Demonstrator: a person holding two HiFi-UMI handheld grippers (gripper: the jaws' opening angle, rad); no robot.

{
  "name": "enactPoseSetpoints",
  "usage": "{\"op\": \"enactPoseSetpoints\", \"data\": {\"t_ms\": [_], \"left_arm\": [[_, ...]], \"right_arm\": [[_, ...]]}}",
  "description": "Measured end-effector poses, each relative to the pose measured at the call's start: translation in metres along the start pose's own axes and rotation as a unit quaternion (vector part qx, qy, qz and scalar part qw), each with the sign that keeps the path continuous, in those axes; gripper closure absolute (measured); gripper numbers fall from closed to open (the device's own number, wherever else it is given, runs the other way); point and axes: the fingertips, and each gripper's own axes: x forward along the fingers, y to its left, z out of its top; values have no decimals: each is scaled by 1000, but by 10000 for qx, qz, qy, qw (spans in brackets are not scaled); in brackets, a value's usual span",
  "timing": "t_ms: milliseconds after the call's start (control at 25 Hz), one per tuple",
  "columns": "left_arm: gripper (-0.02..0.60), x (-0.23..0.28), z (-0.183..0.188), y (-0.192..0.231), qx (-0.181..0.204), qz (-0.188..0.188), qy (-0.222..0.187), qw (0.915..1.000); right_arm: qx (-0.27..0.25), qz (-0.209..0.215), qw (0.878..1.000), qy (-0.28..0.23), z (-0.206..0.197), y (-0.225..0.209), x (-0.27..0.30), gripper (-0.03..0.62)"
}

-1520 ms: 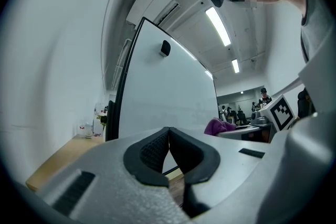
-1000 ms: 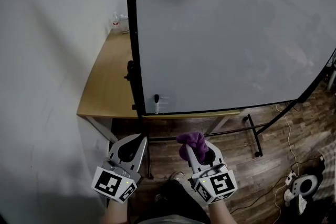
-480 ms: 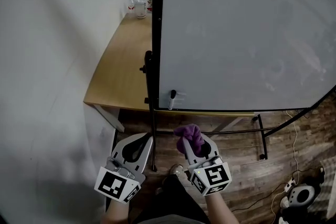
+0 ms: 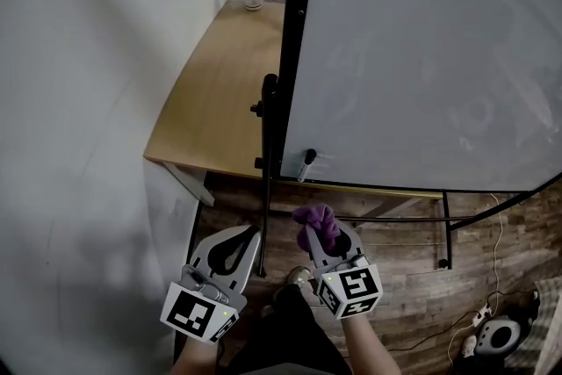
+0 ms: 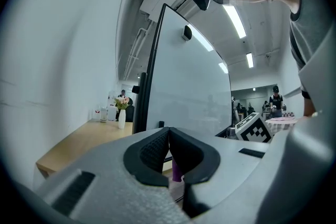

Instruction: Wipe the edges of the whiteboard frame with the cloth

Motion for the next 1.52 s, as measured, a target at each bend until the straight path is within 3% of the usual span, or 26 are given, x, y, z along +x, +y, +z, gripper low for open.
{"op": "enactPoseSetpoints", "data": {"t_ms": [640,1120,1360,1520], "left_arm": [[565,-5,-16,30,-114,477,79,9988],[565,-23,-27,47,-128,875,288,9957],[565,-23,-31,45,-235,859,401,9952],[565,-21,-26,42,-102,812,274,9963]], "right_arm": [[183,199,9975,659,-51,2,93,496],[259,-147,9959,853,-63,-5,140,514],[285,-238,9948,951,-66,-9,144,522],[346,-372,9941,959,-69,-19,138,523]]}}
